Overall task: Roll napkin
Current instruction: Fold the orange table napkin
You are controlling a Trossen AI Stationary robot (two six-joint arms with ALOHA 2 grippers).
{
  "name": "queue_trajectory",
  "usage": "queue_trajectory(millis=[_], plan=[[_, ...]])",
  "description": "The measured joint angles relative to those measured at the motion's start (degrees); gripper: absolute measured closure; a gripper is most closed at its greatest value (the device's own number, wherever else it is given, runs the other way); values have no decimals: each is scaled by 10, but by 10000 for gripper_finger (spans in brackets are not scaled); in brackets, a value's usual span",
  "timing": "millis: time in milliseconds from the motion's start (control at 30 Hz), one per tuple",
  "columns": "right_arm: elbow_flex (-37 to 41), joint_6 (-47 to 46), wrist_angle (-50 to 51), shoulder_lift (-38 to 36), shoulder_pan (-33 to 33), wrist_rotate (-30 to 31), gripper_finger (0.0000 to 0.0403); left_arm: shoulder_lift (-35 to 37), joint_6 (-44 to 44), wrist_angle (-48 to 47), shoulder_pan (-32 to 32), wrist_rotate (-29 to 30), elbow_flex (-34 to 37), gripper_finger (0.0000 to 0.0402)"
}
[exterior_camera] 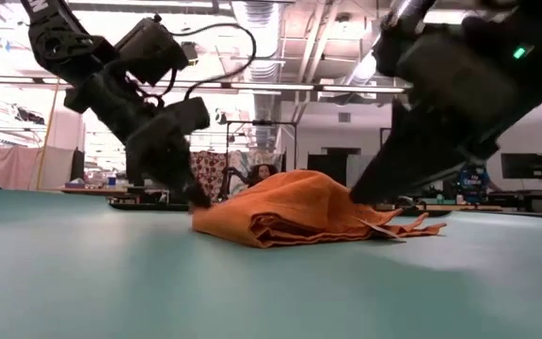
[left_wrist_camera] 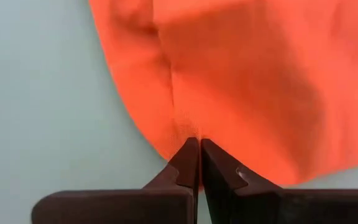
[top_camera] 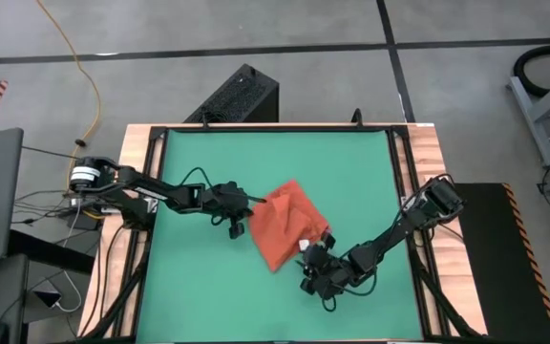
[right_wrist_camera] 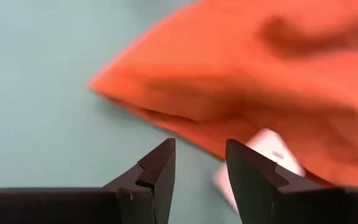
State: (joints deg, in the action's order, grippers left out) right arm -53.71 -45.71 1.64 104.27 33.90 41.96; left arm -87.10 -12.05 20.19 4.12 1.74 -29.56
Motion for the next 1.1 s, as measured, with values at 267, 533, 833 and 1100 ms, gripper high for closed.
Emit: queue_trajectory(millis=[267, 533, 833, 1100], plan=[[0, 3, -26, 0, 4, 0, 239, 28, -68, -3, -14, -10, 0, 401], [0, -76, 29, 0, -32, -1, 239, 28, -98, -7, -63, -8, 0, 401], [0, -57, 102, 0, -106, 1, 239, 28, -134, 7, -130, 19, 0, 401], [-2, 10, 123, -63, -115, 4, 239, 28, -139, 3, -172, 82, 0, 401]])
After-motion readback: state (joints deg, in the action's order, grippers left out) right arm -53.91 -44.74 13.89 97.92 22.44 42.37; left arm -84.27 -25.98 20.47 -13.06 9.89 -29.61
